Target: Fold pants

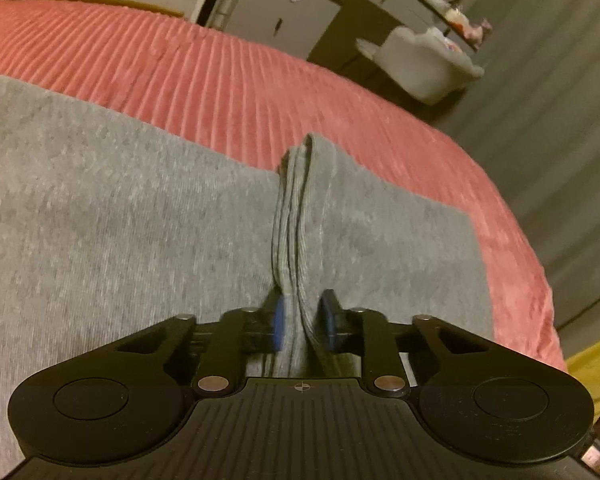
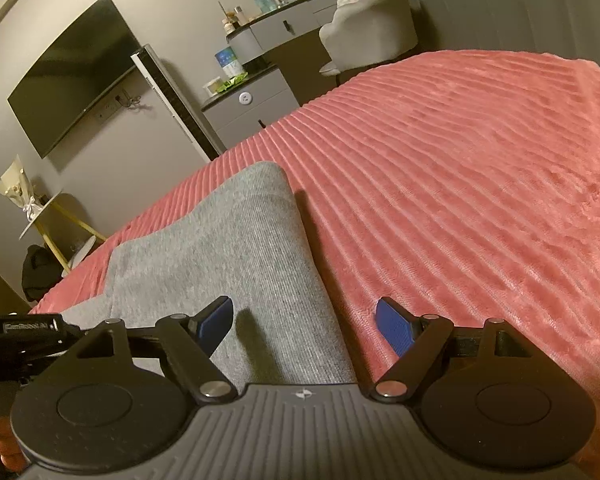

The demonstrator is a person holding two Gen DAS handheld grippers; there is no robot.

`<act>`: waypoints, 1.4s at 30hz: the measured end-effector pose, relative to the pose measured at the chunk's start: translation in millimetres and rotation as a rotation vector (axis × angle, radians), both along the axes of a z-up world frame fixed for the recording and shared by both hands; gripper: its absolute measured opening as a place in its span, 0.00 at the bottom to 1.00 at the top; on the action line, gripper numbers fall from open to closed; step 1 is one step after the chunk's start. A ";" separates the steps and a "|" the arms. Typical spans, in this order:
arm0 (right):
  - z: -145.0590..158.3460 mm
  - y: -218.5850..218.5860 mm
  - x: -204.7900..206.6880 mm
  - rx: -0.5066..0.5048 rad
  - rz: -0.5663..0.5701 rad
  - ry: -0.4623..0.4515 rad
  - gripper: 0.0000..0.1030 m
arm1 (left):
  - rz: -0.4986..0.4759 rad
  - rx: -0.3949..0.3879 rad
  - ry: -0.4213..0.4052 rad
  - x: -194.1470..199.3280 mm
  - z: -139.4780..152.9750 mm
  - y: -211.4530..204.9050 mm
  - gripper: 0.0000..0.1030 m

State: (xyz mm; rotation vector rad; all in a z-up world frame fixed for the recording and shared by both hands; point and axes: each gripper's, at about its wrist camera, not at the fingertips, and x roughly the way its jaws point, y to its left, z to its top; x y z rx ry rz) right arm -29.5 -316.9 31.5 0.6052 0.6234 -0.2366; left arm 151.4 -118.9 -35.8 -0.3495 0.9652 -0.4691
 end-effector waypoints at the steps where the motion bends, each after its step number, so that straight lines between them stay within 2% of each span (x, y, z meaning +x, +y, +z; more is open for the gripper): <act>1: 0.5 -0.3 -0.3 -0.001 -0.002 -0.001 0.77 | -0.001 -0.005 -0.014 -2.7 3.0 1.1 0.17; 7: 2.1 -4.1 -2.7 0.012 -0.020 -0.020 0.77 | -0.001 -0.040 -0.060 -16.4 28.5 14.0 0.16; 14: 4.8 -1.5 -2.9 0.004 -0.012 -0.036 0.77 | 0.044 -0.001 -0.093 -20.2 53.0 50.3 0.16; 19: 5.0 1.2 -1.9 -0.008 0.004 -0.035 0.77 | 0.115 0.028 -0.068 -22.2 46.1 84.8 0.16; 24: 4.3 5.5 0.2 -0.019 0.027 -0.026 0.78 | 0.120 0.086 -0.048 -31.2 29.9 93.6 0.17; 27: 5.2 8.1 0.1 -0.031 0.037 -0.026 0.78 | 0.116 0.105 -0.056 -32.2 27.8 91.2 0.27; 28: 5.7 8.8 0.2 -0.033 0.041 -0.028 0.78 | 0.115 0.120 -0.053 -32.4 27.8 88.8 0.39; 29: 6.3 9.7 -0.1 -0.033 0.047 -0.033 0.78 | 0.105 0.127 -0.042 -33.1 27.0 87.8 0.55; 31: 8.9 11.5 -0.1 -0.039 0.070 -0.060 0.78 | 0.090 0.108 -0.040 -36.7 25.0 88.2 0.61; 34: 17.8 23.2 -0.9 -0.080 0.133 -0.123 0.78 | 0.057 0.128 -0.039 -40.6 19.5 83.5 0.57; 36: 21.4 33.8 -0.7 -0.111 0.197 -0.159 0.66 | 0.043 0.138 -0.015 -42.1 11.1 80.6 0.52; 37: 22.9 39.0 -0.3 -0.124 0.227 -0.170 0.51 | 0.047 0.139 0.001 -42.1 6.6 80.0 0.50; 38: 23.6 43.7 0.8 -0.141 0.252 -0.171 0.41 | 0.056 0.137 0.002 -42.2 5.0 79.3 0.48; 39: 23.0 48.2 2.4 -0.159 0.276 -0.164 0.39 | 0.057 0.130 -0.001 -42.0 4.8 79.6 0.45; 41: 19.1 53.9 8.4 -0.186 0.309 -0.106 0.39 | 0.078 0.112 0.000 -41.2 6.8 81.6 0.29; 42: 15.2 55.1 12.5 -0.184 0.326 -0.065 0.39 | 0.084 0.099 0.004 -40.9 8.2 82.4 0.26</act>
